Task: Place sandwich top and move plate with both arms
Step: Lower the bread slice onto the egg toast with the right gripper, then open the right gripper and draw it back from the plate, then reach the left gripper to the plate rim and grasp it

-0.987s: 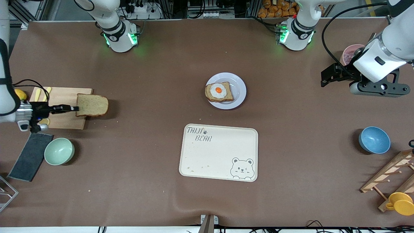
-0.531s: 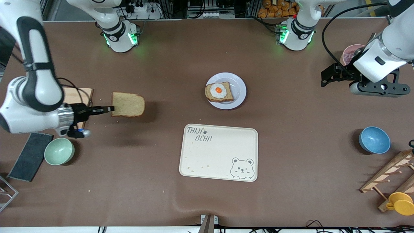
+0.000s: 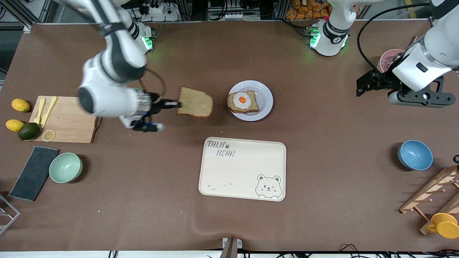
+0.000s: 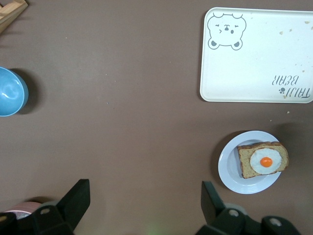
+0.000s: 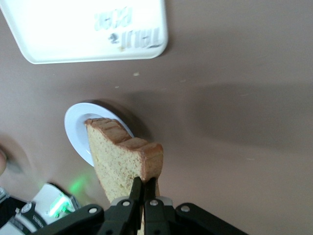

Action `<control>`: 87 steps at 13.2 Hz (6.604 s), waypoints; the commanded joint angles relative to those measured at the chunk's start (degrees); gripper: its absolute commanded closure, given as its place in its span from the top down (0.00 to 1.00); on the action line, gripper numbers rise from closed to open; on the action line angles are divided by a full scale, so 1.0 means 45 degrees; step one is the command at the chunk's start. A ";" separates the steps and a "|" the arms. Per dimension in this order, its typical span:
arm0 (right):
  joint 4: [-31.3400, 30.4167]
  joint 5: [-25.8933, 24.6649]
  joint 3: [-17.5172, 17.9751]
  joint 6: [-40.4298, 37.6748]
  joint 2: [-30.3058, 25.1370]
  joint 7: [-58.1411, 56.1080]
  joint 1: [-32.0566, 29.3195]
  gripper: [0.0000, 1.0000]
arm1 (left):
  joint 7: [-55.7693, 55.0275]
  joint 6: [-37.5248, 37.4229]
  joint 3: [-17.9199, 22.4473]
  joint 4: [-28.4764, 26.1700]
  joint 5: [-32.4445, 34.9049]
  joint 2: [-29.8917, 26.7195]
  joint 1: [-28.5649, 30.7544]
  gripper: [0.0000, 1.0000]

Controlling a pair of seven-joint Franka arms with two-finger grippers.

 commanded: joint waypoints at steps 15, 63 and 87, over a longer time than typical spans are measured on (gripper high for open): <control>-0.1791 0.1277 -0.0244 0.8406 0.1849 0.3964 0.6052 0.00 | 0.0029 0.0079 0.0028 0.0105 0.0001 -0.0087 0.0041 1.00; 0.3432 -0.6359 -0.2001 -0.4896 -0.2811 -0.3965 -0.5705 1.00 | 0.9338 0.8594 -0.1847 -1.0380 -1.2200 0.3292 -0.0115 1.00; 0.4440 -0.8293 0.0030 -0.3209 -0.2406 -0.3945 -0.6954 1.00 | 1.5769 1.0313 -0.1925 -1.1691 -1.8729 0.4933 -0.1464 0.00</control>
